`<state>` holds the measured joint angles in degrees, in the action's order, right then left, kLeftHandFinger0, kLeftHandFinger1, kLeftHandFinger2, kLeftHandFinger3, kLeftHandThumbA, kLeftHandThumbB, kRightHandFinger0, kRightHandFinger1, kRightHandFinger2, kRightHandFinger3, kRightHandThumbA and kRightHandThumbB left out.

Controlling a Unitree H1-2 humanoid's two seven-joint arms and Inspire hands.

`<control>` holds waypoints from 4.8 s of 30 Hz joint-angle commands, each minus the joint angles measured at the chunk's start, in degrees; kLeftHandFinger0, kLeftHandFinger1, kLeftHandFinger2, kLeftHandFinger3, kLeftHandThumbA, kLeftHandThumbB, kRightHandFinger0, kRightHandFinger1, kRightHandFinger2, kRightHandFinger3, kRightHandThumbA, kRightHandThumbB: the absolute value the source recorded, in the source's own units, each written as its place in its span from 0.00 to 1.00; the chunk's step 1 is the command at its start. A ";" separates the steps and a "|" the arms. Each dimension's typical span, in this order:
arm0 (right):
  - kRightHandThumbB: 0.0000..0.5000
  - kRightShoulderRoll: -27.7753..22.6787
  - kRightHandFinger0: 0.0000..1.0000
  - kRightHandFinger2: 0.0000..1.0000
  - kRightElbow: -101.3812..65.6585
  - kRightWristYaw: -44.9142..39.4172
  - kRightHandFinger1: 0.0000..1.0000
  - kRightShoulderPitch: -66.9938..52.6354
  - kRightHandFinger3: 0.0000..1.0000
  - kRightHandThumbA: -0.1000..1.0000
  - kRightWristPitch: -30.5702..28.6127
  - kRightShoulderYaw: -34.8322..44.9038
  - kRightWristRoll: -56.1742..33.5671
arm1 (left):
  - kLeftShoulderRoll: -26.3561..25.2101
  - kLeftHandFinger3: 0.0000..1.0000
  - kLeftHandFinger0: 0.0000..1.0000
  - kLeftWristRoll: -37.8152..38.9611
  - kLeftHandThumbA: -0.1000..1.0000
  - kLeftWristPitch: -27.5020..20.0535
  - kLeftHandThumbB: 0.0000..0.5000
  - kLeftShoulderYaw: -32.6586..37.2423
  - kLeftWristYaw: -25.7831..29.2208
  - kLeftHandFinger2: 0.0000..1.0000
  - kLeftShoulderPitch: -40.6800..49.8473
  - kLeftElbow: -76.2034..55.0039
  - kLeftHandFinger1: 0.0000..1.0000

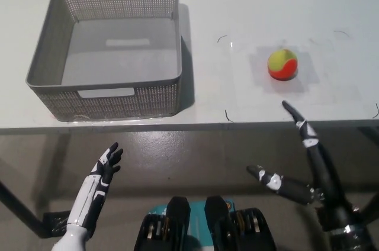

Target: Use the right hand to pick up a tennis ball and put it into a container on the left side

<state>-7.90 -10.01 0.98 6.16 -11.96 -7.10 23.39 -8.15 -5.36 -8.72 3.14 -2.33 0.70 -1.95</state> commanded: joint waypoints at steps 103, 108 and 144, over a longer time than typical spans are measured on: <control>0.00 -5.27 0.35 0.43 80.01 8.04 0.36 59.92 0.55 0.74 7.95 -4.80 3.58 | -1.25 1.00 1.00 -0.56 1.00 -1.66 0.33 -0.24 -2.27 1.00 -2.26 -1.26 1.00; 0.00 -5.26 0.00 0.13 81.21 7.86 0.01 60.15 0.22 0.69 6.97 -3.80 2.57 | -1.35 1.00 1.00 -1.01 1.00 -1.73 0.31 -0.15 -2.19 1.00 -2.24 -1.43 1.00; 0.00 3.23 0.00 0.60 60.28 7.26 0.24 66.17 0.50 0.72 7.84 -4.63 0.36 | -1.86 1.00 1.00 -0.97 1.00 -1.33 0.29 -0.09 -2.47 1.00 -2.90 -1.83 1.00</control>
<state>-6.05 52.67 8.21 66.40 -3.58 -10.88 23.48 -9.02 -6.15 -8.67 3.24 -4.32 -1.35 -2.08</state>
